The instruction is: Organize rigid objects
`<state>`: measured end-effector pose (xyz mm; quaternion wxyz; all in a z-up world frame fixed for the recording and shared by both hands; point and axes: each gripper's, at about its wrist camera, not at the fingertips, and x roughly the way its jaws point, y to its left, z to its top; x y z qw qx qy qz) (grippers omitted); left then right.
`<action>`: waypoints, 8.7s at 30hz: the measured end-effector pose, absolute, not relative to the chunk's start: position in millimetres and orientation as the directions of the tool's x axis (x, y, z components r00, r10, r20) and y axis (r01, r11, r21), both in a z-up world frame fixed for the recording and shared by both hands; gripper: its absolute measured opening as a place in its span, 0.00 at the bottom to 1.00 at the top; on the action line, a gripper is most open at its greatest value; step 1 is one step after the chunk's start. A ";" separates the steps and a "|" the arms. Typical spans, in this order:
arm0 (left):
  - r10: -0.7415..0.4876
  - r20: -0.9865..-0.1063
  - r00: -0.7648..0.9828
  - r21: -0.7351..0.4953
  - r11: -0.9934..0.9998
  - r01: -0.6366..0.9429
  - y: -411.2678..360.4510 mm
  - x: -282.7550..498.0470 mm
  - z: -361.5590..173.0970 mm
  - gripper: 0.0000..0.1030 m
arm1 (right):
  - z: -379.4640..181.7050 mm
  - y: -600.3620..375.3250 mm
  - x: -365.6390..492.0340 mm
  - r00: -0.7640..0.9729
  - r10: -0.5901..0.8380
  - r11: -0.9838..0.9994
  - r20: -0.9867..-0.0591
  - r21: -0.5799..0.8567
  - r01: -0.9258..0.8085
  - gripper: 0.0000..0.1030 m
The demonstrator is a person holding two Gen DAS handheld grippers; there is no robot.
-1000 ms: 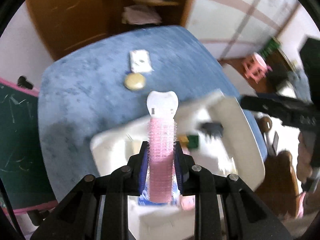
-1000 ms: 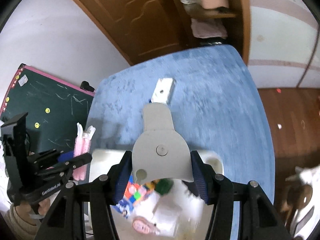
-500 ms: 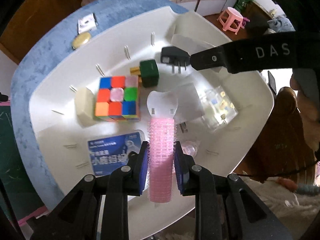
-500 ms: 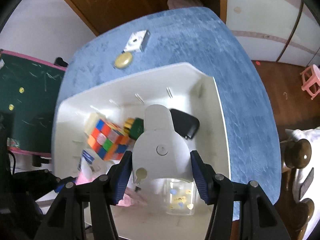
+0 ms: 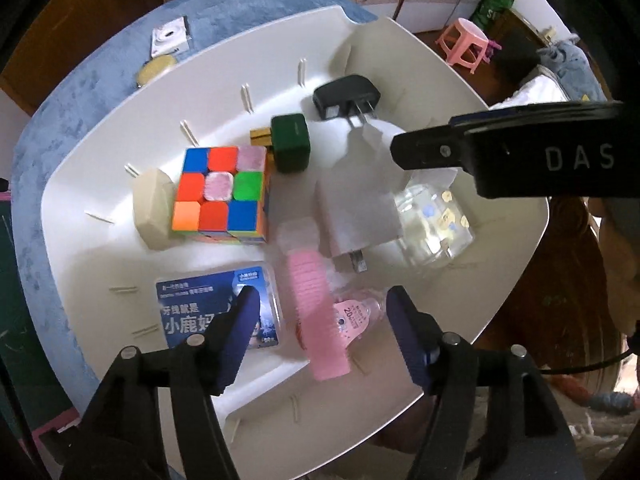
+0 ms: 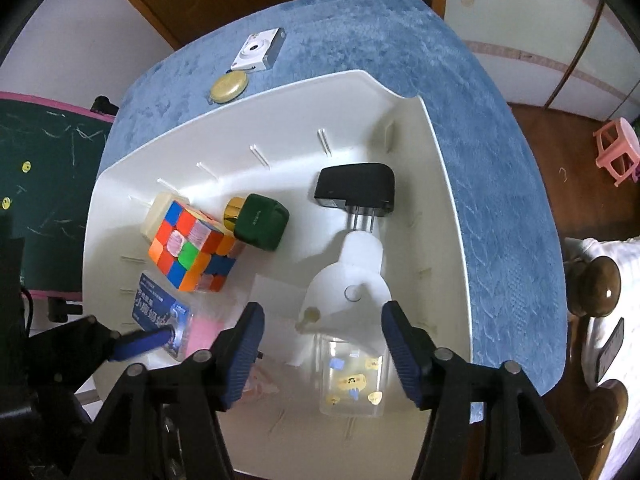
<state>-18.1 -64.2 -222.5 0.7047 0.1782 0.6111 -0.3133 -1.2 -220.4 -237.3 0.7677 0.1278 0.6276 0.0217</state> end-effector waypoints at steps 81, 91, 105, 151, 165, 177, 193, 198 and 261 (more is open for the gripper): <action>-0.192 -0.957 0.217 -0.206 0.977 -0.046 -39.0 240.9 -238.1 0.77 | -253.8 -164.2 356.4 0.108 0.229 0.971 -0.967 0.234 0.041 0.72; -0.200 -0.963 0.181 -0.224 0.967 -0.125 -23.5 239.9 -254.5 0.77 | -302.2 -141.4 368.8 0.004 0.207 0.978 -0.978 0.207 0.029 0.72; -0.163 -0.979 0.124 -0.176 0.979 -0.101 -38.1 244.1 -268.9 0.77 | -307.2 -150.3 366.9 0.006 0.194 0.980 -0.981 0.194 0.036 0.61; -0.141 -0.930 0.339 -0.108 0.988 0.113 -25.8 184.4 -157.2 0.55 | -173.9 -231.1 254.6 0.247 0.354 0.922 -0.902 0.381 0.067 0.61; -0.180 -0.905 0.387 -0.075 0.960 0.271 -2.3 85.0 -128.7 0.55 | -129.9 -193.6 98.8 0.365 0.288 0.953 -0.885 0.303 -0.017 0.61; -0.171 -0.944 0.282 -0.051 0.920 0.388 -7.5 29.3 -184.6 0.55 | -201.6 -182.6 12.2 0.235 0.183 0.976 -0.955 0.206 0.075 0.61; -0.146 -0.968 0.204 -0.058 0.921 0.385 -3.6 7.5 -212.5 0.63 | -222.8 -175.8 -14.9 0.241 0.178 0.969 -0.954 0.213 0.124 0.62; -0.130 -0.960 0.249 -0.024 0.922 0.387 -1.9 2.6 -200.1 0.67 | -205.6 -171.3 -20.3 0.301 0.150 0.974 -0.942 0.193 0.119 0.66; -0.036 -0.815 0.578 0.032 0.994 0.108 1.3 -61.6 -12.2 0.78 | -5.4 -163.0 -85.9 0.667 0.022 0.998 -0.745 0.059 0.032 0.79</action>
